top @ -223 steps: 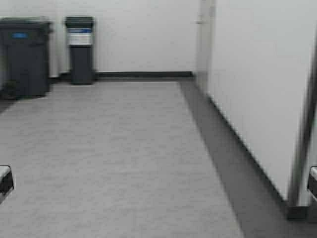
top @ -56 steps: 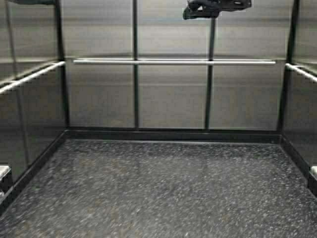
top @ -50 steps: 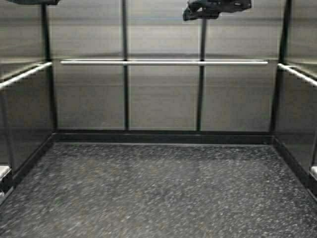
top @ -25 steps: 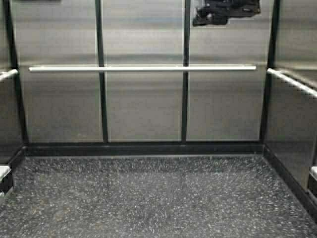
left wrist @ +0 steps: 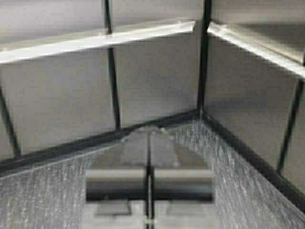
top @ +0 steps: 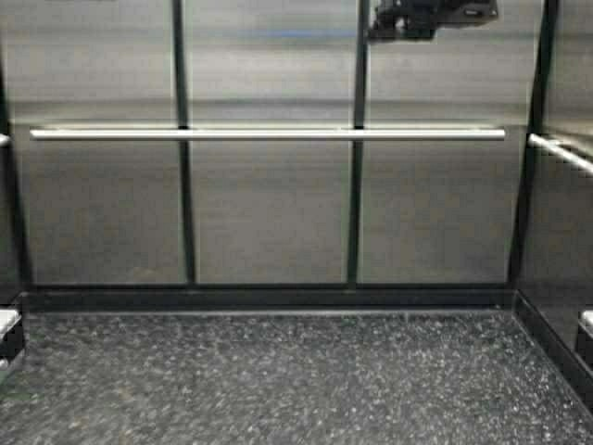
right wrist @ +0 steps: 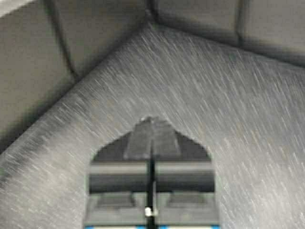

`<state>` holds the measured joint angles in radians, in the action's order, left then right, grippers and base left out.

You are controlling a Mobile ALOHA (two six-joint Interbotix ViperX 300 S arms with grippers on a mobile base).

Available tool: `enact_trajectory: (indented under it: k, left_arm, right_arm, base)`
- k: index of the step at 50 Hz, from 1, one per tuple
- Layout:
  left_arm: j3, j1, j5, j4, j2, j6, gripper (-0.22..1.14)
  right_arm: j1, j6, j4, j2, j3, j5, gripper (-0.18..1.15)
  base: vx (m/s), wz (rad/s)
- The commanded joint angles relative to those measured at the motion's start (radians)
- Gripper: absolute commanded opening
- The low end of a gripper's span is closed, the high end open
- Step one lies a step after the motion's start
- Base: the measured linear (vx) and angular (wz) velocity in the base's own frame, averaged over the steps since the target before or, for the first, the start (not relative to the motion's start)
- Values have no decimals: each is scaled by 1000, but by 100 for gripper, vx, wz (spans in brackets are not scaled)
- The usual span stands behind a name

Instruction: Navigate to elevator, push the call button, then enter the elevator

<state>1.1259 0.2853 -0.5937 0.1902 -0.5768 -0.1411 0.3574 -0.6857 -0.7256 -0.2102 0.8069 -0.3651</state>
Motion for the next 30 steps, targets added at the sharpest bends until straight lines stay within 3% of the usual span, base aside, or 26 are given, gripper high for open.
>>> enact_trajectory:
  k: [1,19,30]
  left_arm:
    - [-23,11,-11,6,-23,-2,3]
    - [-11,12,-11,8,63,35,2]
    - [-20,15,-11,9,66,32,3]
  right_arm:
    - [2,2,3,-18,-21,-6,6]
    - [11,3,3,52,-21,-8,6]
    - [14,0,6,54,-49,-29,6]
  base:
    - [44,-15]
    - [53,-20]
    - [46,0]
